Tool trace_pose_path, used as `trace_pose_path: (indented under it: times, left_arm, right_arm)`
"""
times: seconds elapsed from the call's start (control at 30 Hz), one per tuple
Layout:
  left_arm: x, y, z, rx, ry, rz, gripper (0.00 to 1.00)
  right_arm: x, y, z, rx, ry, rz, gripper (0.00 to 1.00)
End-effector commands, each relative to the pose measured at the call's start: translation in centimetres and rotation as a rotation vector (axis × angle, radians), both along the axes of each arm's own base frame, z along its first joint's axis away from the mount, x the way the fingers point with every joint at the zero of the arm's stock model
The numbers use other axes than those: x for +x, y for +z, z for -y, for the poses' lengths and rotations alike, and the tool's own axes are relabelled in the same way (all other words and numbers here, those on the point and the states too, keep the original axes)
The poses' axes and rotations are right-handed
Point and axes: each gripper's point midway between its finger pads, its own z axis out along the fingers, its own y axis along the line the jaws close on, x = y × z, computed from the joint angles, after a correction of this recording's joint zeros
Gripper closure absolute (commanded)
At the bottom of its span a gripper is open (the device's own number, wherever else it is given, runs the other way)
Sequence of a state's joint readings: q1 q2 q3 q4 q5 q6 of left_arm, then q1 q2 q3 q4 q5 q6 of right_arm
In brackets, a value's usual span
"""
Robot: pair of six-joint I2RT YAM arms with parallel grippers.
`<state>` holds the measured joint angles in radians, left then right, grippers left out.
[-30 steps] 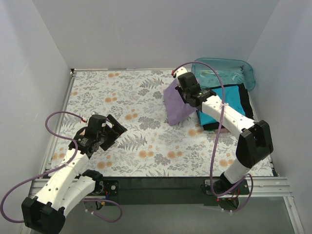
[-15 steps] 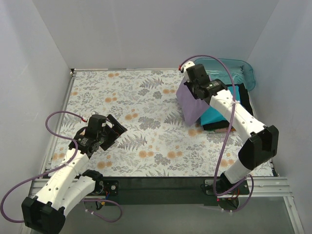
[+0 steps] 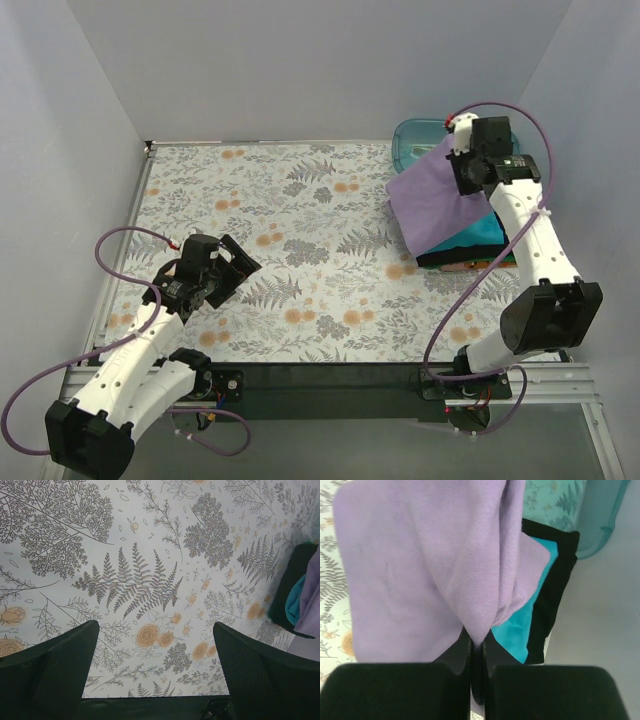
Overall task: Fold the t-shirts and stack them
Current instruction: Neatly place the folded tshirt to the corner
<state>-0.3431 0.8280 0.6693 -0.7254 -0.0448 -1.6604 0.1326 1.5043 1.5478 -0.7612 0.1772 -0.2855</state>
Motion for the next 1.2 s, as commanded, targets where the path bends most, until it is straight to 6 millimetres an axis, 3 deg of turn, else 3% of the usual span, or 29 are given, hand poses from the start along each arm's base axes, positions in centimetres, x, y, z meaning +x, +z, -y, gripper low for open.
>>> trace_pose_path:
  times: [0.0, 0.07, 0.1, 0.13, 0.17, 0.2, 0.3, 0.43, 0.5, 0.6, 0.67, 0.7, 0.77, 0.9, 0.97, 1.0, 1.1, 1.13, 1.17]
  left_arm:
    - [0.3, 0.6, -0.1, 0.006, 0.001, 0.023, 0.02]
    - [0.4, 0.6, -0.2, 0.005, 0.003, 0.025, 0.02]
    - [0.4, 0.6, -0.1, 0.006, 0.001, 0.023, 0.02]
    - [0.4, 0.6, -0.1, 0.007, 0.002, 0.023, 0.02]
    - [0.4, 0.7, -0.1, 0.006, 0.001, 0.023, 0.02]
    - [0.4, 0.7, -0.2, 0.012, 0.004, 0.022, 0.02]
    - [0.4, 0.8, -0.3, 0.014, 0.007, 0.02, 0.02]
    - [0.5, 1.1, -0.5, 0.021, 0.021, 0.025, 0.02]
    - [0.5, 1.5, -0.6, 0.022, 0.023, 0.034, 0.02]
    - [0.7, 2.3, -1.0, 0.032, 0.042, 0.041, 0.02]
    - [0.9, 3.3, -1.1, 0.034, 0.051, 0.055, 0.02]
    - [1.0, 3.8, -1.1, 0.032, 0.054, 0.064, 0.02]
    - [1.3, 5.0, -1.1, 0.028, 0.058, 0.093, 0.02]
    - [1.4, 6.5, -3.5, 0.099, 0.171, 0.112, 0.02]
    - [1.5, 7.3, -3.6, 0.093, 0.173, 0.135, 0.02]
    - [1.4, 7.5, -3.4, 0.086, 0.164, 0.143, 0.02]
    - [1.1, 7.4, -3.6, 0.087, 0.165, 0.154, 0.02]
    - [1.0, 7.4, -3.8, 0.089, 0.177, 0.161, 0.02]
    - [0.8, 7.3, -3.9, 0.085, 0.184, 0.155, 0.02]
  right_arm:
    - [0.4, 0.7, 3.1, 0.053, -0.033, 0.028, 0.99]
    - [0.8, -0.9, 5.9, 0.054, -0.093, -0.01, 0.99]
    - [1.0, -1.4, 6.3, 0.068, -0.097, -0.023, 0.99]
    - [1.4, -2.8, 6.9, 0.073, -0.12, -0.059, 0.91]
    - [1.5, -3.6, 7.7, 0.079, -0.156, -0.078, 0.65]
    - [1.6, -4.9, 8.2, 0.072, -0.178, -0.113, 0.02]
    - [1.7, -5.6, 9.2, 0.068, -0.278, -0.125, 0.02]
    - [1.1, -3.3, 10.2, 0.109, -0.448, -0.043, 0.01]
    - [0.9, -2.1, 9.5, 0.177, -0.481, 0.009, 0.02]
    - [-0.4, 1.6, 7.1, 0.318, -0.433, 0.119, 0.02]
    - [-1.4, 1.6, 6.1, 0.365, -0.401, 0.138, 0.02]
    - [-2.6, 2.9, 5.2, 0.403, -0.361, 0.193, 0.02]
    - [-3.3, 3.7, 3.8, 0.467, -0.3, 0.269, 0.02]
    - [-8.6, -0.3, 1.7, 0.558, -0.293, 0.236, 0.02]
    - [-10.3, -2.2, 1.1, 0.585, -0.297, 0.214, 0.01]
    - [-11.8, -4.3, 1.0, 0.585, -0.311, 0.197, 0.02]
    - [-14.1, -6.3, 1.2, 0.575, -0.334, 0.221, 0.02]
    - [-14.9, -8.2, 1.1, 0.573, -0.345, 0.193, 0.02]
    - [-15.3, -8.7, 1.0, 0.572, -0.336, 0.198, 0.02]
